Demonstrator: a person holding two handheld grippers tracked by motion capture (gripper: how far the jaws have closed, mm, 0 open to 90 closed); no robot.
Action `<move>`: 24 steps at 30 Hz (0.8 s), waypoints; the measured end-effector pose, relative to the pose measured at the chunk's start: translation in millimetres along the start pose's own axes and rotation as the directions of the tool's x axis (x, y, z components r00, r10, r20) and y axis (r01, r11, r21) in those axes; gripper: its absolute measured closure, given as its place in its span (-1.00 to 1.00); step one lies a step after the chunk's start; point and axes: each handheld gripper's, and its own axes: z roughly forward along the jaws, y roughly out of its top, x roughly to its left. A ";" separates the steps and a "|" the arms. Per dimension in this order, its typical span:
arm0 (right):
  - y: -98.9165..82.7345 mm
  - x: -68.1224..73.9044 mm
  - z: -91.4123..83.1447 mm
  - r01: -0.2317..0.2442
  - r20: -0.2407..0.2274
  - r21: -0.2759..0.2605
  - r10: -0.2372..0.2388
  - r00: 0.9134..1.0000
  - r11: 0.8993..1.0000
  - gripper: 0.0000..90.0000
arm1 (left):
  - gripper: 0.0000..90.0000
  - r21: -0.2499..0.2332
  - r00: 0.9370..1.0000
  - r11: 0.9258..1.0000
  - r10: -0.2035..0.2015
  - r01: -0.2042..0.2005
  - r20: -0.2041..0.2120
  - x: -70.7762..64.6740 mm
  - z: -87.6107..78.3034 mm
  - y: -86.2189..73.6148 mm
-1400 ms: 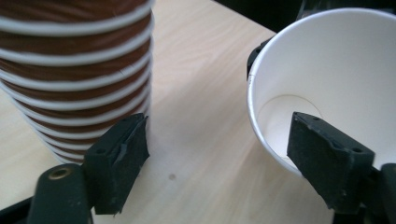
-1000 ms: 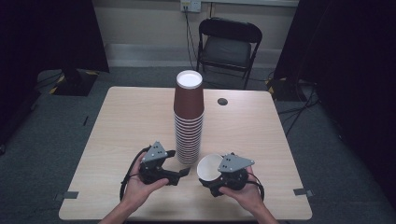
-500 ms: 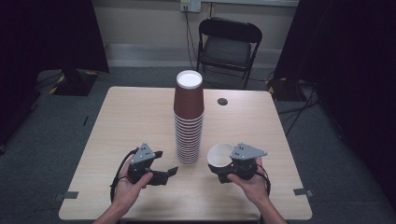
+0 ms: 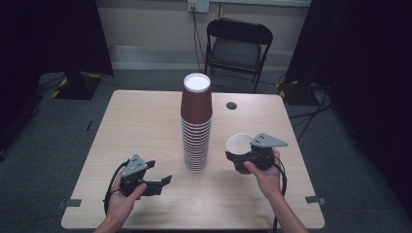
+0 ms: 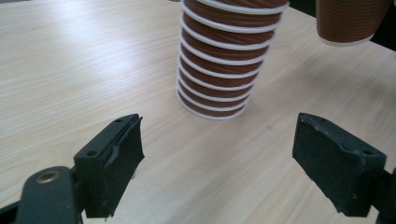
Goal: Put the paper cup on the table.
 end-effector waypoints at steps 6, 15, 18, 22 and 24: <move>5.1 -14.2 9.6 -0.050 0.029 -0.032 0.051 0.998 0.998 -0.77 | -0.65 -0.021 1.000 1.000 0.008 -0.008 -0.026 6.9 -3.4 -1.0; 3.2 -37.8 40.5 -0.112 0.074 -0.017 0.113 0.991 0.994 -0.78 | -0.64 -0.015 1.000 1.000 0.008 -0.008 -0.025 8.6 -3.0 -5.3; 2.9 -42.8 53.4 -0.126 0.070 -0.013 0.127 0.989 0.992 -0.79 | -0.63 -0.015 1.000 1.000 0.008 -0.008 -0.028 9.4 -1.6 -4.7; 3.9 -48.7 75.5 -0.129 0.070 0.002 0.129 0.989 0.992 -0.79 | -0.63 -0.009 1.000 1.000 0.004 -0.004 -0.029 10.4 -1.3 -5.8; 4.0 -50.2 79.4 -0.131 0.068 -0.003 0.131 0.989 0.991 -0.79 | -0.63 -0.013 0.999 1.000 0.000 0.000 -0.034 10.5 -1.7 -6.8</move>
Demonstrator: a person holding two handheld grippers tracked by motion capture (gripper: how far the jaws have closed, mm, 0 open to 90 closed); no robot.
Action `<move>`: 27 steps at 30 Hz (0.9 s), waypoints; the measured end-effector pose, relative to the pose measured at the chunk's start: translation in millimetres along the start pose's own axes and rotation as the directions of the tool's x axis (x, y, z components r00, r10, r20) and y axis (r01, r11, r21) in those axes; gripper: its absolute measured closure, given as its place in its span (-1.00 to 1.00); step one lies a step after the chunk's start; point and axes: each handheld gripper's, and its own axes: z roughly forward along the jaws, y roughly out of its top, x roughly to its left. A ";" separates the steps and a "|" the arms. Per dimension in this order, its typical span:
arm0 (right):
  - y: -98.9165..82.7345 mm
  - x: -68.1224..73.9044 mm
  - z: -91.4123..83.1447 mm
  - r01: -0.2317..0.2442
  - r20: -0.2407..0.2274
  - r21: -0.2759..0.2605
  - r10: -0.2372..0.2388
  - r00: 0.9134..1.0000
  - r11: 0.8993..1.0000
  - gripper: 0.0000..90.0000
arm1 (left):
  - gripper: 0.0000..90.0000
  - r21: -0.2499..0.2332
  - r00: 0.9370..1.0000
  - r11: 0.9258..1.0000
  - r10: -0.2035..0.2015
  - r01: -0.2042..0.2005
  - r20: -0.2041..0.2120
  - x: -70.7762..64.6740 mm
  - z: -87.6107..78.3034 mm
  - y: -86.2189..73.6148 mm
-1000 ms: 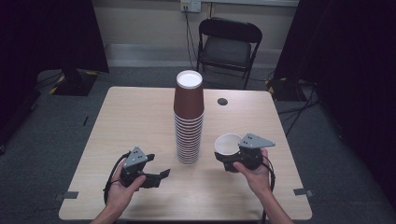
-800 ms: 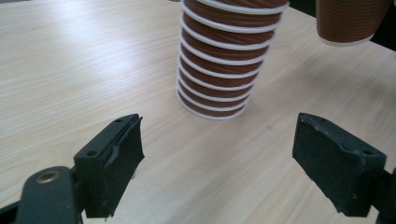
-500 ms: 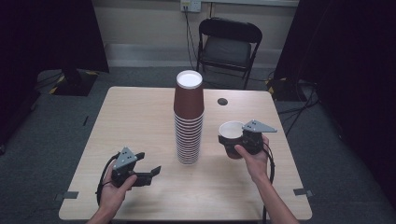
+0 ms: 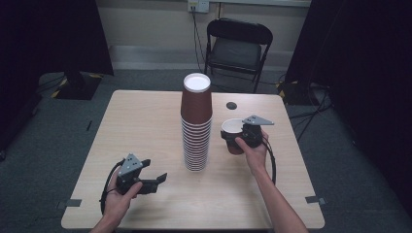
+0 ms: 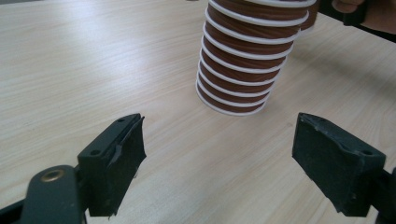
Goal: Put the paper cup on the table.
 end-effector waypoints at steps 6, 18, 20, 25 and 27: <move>-10.0 -4.8 20.7 -0.031 0.010 0.006 0.031 0.999 1.000 -0.80 | -0.62 -0.001 1.000 1.000 0.001 -0.001 -0.012 -0.1 -2.7 -3.6; -15.8 -2.7 31.4 -0.025 0.006 -0.026 0.025 1.000 0.999 -0.80 | -0.61 -0.003 1.000 1.000 0.006 -0.006 -0.011 -0.9 -3.9 -6.0; -18.9 -2.3 26.4 -0.017 0.004 -0.023 0.017 1.000 1.000 -0.80 | -0.61 -0.004 1.000 1.000 0.005 -0.005 -0.010 -1.3 -3.8 -6.1; -25.9 -1.8 15.0 -0.013 0.017 -0.008 0.013 1.000 1.000 -0.80 | -0.61 -0.008 1.000 1.000 0.008 -0.008 -0.014 -2.0 -4.6 -5.5; -28.7 0.1 12.9 -0.004 0.016 -0.006 0.004 1.000 1.000 -0.80 | -0.61 -0.009 1.000 1.000 0.009 -0.009 -0.011 -2.1 -5.0 -5.2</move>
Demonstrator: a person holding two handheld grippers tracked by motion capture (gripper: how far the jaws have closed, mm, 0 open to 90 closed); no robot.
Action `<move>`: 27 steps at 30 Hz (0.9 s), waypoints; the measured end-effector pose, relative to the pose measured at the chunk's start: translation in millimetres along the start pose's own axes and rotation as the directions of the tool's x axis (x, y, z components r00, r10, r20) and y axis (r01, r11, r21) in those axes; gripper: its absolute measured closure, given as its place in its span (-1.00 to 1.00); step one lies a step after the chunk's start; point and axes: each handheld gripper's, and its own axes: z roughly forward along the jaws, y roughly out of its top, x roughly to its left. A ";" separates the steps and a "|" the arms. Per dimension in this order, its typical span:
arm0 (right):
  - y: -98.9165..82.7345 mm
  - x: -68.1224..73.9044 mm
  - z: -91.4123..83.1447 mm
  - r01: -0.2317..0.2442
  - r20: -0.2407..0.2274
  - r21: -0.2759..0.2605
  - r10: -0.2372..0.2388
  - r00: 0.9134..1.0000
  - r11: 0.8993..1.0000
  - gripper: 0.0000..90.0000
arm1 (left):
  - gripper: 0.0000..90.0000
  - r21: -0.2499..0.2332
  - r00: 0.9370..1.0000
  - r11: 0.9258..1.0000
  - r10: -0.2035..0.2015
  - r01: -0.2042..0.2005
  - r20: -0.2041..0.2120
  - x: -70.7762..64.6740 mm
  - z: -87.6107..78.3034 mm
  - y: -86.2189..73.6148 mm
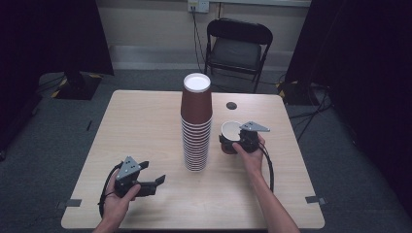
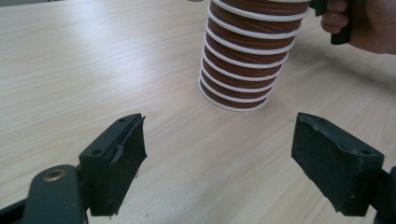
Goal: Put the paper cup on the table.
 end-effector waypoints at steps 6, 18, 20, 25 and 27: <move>-1.8 3.1 -0.8 0.027 0.000 0.016 -0.027 1.000 0.999 -0.80 | -0.61 0.005 1.000 1.000 -0.011 0.011 -0.003 0.9 0.9 -0.4; -12.2 -0.5 -0.9 -0.012 -0.014 0.092 0.014 1.000 0.996 -0.75 | -0.61 0.006 1.000 1.000 -0.023 0.023 0.009 0.8 0.9 -0.6; -14.4 -1.8 -1.4 -0.021 -0.001 0.113 0.021 1.000 0.993 -0.72 | -0.61 0.008 1.000 1.000 -0.025 0.024 0.005 1.8 1.2 -0.7; -18.4 -3.3 -2.7 -0.016 0.006 0.140 0.015 1.000 0.990 -0.72 | -0.61 0.012 1.000 1.000 -0.025 0.025 0.001 2.8 2.0 -0.5; -18.7 -3.8 -3.2 -0.012 0.008 0.139 0.011 1.000 0.990 -0.72 | -0.61 0.010 1.000 0.999 -0.031 0.031 -0.002 2.6 2.2 -0.5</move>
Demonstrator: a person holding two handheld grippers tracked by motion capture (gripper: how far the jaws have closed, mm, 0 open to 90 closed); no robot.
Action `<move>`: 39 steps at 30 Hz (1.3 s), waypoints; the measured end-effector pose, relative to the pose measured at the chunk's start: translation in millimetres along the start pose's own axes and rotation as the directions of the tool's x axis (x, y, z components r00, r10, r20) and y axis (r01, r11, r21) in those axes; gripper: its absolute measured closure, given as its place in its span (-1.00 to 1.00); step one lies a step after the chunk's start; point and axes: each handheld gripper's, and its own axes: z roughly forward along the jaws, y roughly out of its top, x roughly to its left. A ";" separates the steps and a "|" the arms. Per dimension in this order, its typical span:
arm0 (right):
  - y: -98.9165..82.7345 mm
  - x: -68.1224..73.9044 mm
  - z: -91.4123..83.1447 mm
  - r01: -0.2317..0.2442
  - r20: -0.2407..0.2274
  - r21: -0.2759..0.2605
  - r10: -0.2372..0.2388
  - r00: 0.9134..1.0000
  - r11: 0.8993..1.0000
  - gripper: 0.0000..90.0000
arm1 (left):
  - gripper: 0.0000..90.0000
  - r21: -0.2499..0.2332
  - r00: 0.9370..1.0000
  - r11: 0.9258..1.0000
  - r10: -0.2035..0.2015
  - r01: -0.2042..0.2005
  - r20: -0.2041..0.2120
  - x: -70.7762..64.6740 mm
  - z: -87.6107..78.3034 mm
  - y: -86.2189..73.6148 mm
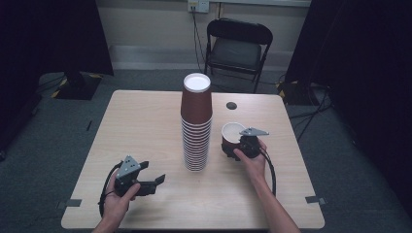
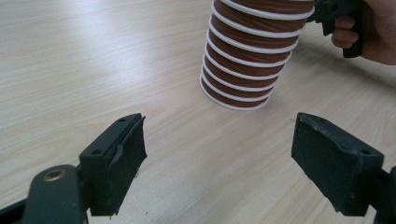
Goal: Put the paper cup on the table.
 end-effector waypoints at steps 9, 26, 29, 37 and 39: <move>-10.9 -1.0 -5.9 0.010 -0.005 0.031 -0.010 1.000 0.999 -0.71 | -0.61 -0.010 1.000 1.000 -0.001 0.001 -0.005 2.4 -2.2 1.0; -10.5 1.0 -39.1 -0.002 -0.020 0.013 0.002 1.000 1.000 -0.70 | -0.61 -0.001 0.999 1.000 -0.011 0.011 -0.030 11.3 -1.6 2.3; -10.8 0.6 -48.8 -0.014 -0.022 0.000 0.014 1.000 1.000 -0.69 | -0.61 -0.003 0.999 1.000 -0.001 0.001 -0.043 13.7 -2.3 3.9; -12.2 0.2 -70.1 -0.022 -0.015 0.002 0.022 1.000 1.000 -0.67 | -0.61 -0.008 0.998 1.000 -0.018 0.018 -0.059 18.8 -3.4 3.8; -12.7 0.4 -72.7 -0.019 -0.015 0.003 0.019 1.000 1.000 -0.67 | -0.61 -0.006 0.998 1.000 -0.020 0.020 -0.062 19.8 -3.7 3.5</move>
